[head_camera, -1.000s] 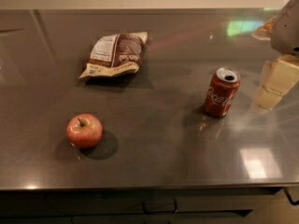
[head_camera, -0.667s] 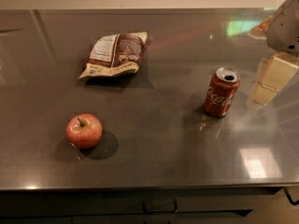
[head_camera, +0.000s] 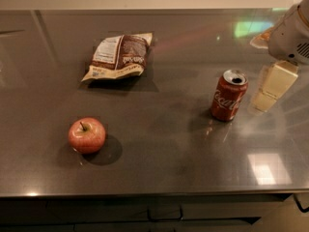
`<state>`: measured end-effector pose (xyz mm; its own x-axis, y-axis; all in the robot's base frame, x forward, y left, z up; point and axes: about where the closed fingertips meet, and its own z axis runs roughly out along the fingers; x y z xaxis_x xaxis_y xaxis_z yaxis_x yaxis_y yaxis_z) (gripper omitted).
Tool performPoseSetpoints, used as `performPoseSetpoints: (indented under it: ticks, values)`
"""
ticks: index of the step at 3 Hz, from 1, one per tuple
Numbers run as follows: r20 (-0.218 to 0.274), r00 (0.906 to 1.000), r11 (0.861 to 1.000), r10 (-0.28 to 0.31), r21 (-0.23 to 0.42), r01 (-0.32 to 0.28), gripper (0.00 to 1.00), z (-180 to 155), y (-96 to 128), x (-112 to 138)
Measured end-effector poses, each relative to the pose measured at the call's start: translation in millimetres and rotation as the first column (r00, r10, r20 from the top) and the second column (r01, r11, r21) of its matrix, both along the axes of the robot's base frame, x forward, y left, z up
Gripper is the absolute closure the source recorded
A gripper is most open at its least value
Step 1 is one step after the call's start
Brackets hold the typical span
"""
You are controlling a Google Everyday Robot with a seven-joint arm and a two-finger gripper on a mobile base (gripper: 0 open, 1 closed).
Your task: Move coke can near brown chip bag
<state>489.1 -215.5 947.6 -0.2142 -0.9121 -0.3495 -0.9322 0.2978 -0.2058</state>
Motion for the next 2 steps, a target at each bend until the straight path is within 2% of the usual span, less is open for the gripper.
performPoseSetpoints:
  ticks: [2]
  values:
    - [-0.036,0.9994,0.999,-0.001,0.044,0.002,0.00,-14.5,9.6,-0.2]
